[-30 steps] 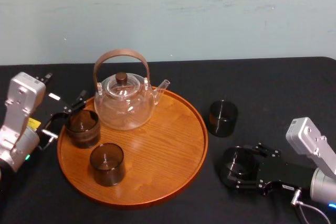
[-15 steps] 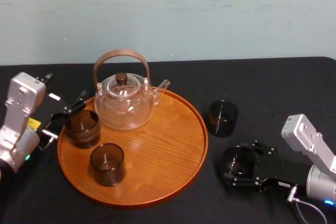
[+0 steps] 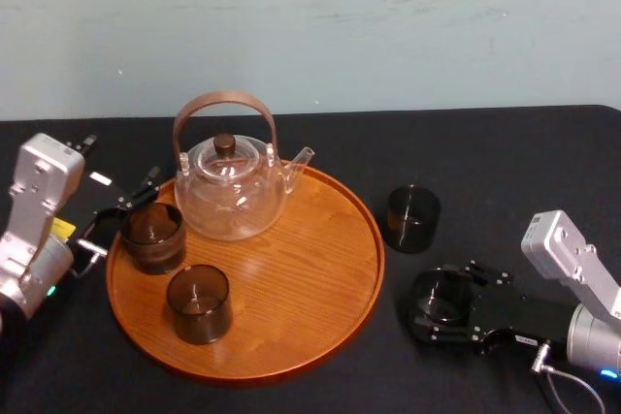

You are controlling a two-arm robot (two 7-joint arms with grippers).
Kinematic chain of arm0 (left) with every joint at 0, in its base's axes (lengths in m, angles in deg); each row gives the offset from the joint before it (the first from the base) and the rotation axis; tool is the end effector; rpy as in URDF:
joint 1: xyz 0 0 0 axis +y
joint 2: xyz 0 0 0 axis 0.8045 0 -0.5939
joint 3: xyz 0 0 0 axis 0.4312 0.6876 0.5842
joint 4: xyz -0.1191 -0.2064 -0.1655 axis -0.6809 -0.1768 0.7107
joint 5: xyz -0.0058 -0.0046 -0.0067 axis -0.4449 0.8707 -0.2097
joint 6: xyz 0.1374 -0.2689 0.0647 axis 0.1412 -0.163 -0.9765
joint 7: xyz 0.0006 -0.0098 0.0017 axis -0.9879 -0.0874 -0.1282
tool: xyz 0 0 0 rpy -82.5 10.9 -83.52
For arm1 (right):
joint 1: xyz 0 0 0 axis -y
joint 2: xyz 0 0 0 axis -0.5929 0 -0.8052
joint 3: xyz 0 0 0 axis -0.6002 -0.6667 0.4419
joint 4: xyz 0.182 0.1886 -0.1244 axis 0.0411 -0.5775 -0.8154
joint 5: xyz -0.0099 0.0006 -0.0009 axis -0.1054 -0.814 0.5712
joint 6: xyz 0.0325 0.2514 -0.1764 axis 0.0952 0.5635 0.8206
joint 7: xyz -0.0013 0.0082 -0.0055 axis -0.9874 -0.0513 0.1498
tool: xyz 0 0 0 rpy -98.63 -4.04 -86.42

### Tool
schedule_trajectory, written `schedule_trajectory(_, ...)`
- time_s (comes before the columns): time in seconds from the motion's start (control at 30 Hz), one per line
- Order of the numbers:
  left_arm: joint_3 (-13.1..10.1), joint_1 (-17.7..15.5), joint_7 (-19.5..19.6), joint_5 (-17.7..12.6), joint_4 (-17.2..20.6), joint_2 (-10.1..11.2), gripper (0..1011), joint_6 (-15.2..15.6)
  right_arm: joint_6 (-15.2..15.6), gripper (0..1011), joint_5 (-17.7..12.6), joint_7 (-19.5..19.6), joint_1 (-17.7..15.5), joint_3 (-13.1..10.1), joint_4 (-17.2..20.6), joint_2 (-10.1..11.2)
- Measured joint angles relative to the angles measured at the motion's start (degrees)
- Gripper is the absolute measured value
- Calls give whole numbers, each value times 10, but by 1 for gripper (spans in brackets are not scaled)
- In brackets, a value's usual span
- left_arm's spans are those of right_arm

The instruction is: Pick up the glass from the table and place it on the tray.

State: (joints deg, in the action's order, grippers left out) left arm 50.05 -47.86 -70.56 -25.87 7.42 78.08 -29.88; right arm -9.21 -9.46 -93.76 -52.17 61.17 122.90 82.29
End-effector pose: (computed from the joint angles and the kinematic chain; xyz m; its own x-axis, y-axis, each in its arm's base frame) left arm 0.3581 0.0827 -0.3023 0.2923 0.8804 0.3735 -0.9552 0.2874 0.0703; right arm 0.3125 -0.0941 -0.2922 0.8100 -0.5661 0.1532 0.5732 0.7089 -0.4111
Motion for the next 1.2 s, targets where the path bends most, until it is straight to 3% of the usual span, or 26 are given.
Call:
schedule_trajectory(0.63, 0, 0, 0, 0, 0, 0, 1001, 0, 0, 915, 0, 0, -1, -1, 0, 0)
schedule_trajectory(1.2, 0, 0, 0, 0, 0, 0, 1001, 0, -15, 915, -33, -16, 10, -16, 31, 16)
